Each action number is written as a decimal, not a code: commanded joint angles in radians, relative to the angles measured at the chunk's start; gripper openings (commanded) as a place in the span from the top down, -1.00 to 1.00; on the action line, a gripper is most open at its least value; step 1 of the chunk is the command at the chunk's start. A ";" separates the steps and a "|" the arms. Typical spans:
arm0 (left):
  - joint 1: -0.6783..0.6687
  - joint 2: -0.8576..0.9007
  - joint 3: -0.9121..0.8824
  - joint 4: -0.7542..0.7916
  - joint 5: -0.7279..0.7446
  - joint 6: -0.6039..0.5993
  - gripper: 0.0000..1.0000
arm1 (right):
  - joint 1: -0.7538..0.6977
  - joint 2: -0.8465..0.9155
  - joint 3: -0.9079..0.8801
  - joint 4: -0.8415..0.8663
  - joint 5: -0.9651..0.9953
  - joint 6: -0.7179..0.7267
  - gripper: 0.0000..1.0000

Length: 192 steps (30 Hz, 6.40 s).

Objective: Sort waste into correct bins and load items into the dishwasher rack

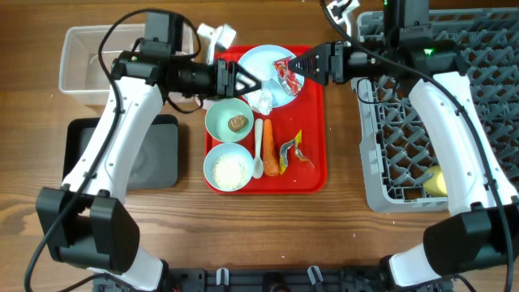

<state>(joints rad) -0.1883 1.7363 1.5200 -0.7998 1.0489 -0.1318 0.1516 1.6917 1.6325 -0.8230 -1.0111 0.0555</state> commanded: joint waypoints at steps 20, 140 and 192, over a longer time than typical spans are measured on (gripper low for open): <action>-0.066 0.283 0.004 0.212 -0.907 0.076 -0.85 | 0.004 0.018 -0.004 -0.121 0.283 -0.003 -0.69; -0.127 -0.111 0.055 -0.124 -1.144 -0.168 -0.99 | 0.297 0.388 -0.005 -0.259 0.901 0.320 -0.59; -0.451 0.256 -0.037 -0.246 -0.612 -0.064 -0.50 | -0.123 -0.013 0.028 -0.409 0.827 0.130 -0.52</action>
<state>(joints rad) -0.6441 1.9736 1.4857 -1.0504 0.4442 -0.1963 0.0292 1.6703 1.6592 -1.2339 -0.1684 0.2028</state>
